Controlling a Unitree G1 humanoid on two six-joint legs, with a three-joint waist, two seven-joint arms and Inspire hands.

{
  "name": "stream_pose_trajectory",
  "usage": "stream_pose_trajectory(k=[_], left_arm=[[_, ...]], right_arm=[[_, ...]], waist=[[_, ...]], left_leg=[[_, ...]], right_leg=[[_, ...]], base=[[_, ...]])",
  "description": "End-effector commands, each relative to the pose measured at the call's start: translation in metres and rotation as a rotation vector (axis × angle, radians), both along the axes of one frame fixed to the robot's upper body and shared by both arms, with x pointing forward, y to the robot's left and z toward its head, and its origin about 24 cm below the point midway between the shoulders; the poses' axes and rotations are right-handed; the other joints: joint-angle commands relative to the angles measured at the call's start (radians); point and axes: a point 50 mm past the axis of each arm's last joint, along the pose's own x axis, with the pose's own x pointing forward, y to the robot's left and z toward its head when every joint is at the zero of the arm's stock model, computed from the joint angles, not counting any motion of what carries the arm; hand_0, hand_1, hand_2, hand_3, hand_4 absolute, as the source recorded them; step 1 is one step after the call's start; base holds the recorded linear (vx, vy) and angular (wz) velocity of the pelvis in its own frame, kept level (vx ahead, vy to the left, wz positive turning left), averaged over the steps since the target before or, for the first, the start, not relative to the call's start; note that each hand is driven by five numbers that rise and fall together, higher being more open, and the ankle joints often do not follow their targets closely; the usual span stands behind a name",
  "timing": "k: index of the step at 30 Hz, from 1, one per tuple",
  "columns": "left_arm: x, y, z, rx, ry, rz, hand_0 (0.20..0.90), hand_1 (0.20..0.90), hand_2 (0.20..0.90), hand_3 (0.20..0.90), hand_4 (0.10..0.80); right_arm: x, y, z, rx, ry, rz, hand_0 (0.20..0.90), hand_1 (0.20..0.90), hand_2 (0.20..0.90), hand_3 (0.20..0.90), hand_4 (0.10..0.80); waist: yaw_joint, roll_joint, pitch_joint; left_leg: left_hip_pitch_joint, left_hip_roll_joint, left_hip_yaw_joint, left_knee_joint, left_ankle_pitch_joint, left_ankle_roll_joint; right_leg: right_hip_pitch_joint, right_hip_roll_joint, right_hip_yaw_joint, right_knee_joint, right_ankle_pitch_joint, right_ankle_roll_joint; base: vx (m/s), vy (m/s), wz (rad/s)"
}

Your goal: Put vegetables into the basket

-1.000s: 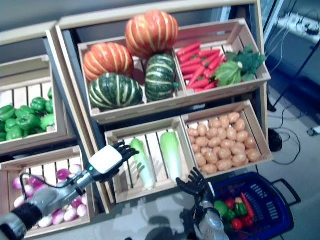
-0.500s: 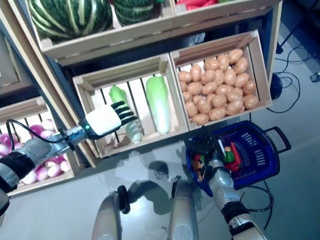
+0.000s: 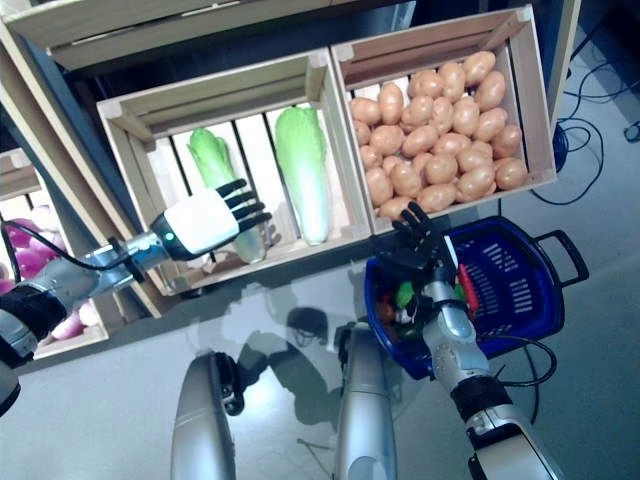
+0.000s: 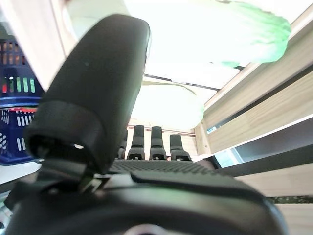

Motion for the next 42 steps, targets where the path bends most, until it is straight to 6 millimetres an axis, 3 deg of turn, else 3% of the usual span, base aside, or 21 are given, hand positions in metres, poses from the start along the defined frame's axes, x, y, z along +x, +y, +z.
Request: stream_pose_trajectory(k=[1, 6, 15, 31, 39, 42], left_arm=[[0.009, 0.014, 0.067, -0.017, -0.247, 0.058, 0.900, 0.900, 0.900, 0.900, 0.800], [0.007, 0.020, 0.081, 0.012, -0.296, 0.089, 0.900, 0.900, 0.900, 0.900, 0.800], [0.011, 0.022, 0.104, 0.112, -0.285, 0.158, 0.900, 0.900, 0.900, 0.900, 0.800], [0.019, 0.008, 0.107, 0.177, -0.270, 0.110, 0.900, 0.900, 0.900, 0.900, 0.800], [0.031, 0.026, 0.117, 0.111, -0.186, 0.406, 0.900, 0.900, 0.900, 0.900, 0.800], [0.033, 0.028, 0.121, 0.076, -0.186, 0.445, 0.900, 0.900, 0.900, 0.900, 0.800]], right_arm=[[0.006, -0.019, 0.056, 0.035, -0.247, -0.031, 0.900, 0.900, 0.900, 0.900, 0.800], [0.001, -0.023, 0.064, 0.035, -0.288, -0.030, 0.900, 0.900, 0.900, 0.900, 0.800], [-0.002, -0.030, 0.094, 0.008, -0.381, -0.023, 0.900, 0.900, 0.900, 0.900, 0.800], [0.003, -0.025, 0.108, 0.030, -0.430, -0.033, 0.900, 0.900, 0.900, 0.900, 0.800], [0.003, -0.025, 0.125, 0.040, -0.482, -0.029, 0.900, 0.900, 0.900, 0.900, 0.800], [0.001, -0.023, 0.128, 0.041, -0.499, -0.019, 0.900, 0.900, 0.900, 0.900, 0.800]], waist=[[0.000, 0.005, -0.045], [-0.005, 0.004, -0.045], [-0.014, -0.002, -0.025], [-0.025, -0.009, -0.002], [-0.036, -0.013, 0.016], [-0.039, -0.016, 0.023]], left_leg=[[-0.035, -0.002, 0.038, 0.073, -0.113, 0.032], [-0.107, 0.001, 0.026, 0.127, -0.125, 0.035], [-0.267, 0.062, 0.014, 0.250, -0.148, 0.028], [-0.402, 0.091, -0.001, 0.365, -0.179, 0.039], [-0.442, 0.112, -0.002, 0.406, -0.185, 0.048], [-0.451, 0.112, -0.004, 0.412, -0.186, 0.051]], right_leg=[[0.010, -0.036, -0.018, -0.023, 0.029, 0.020], [-0.064, -0.033, -0.009, 0.046, 0.015, 0.024], [-0.234, -0.049, 0.006, 0.210, -0.018, 0.041], [-0.361, -0.040, 0.048, 0.325, -0.031, 0.051], [-0.397, -0.037, 0.061, 0.360, -0.030, 0.054], [-0.406, -0.038, 0.065, 0.365, -0.029, 0.052]], base=[[-0.030, 0.009, -0.01], [0.004, 0.012, -0.05], [-0.011, -0.005, -0.04], [0.013, -0.006, -0.07], [0.020, 0.017, -0.05], [-0.005, 0.018, -0.08]])
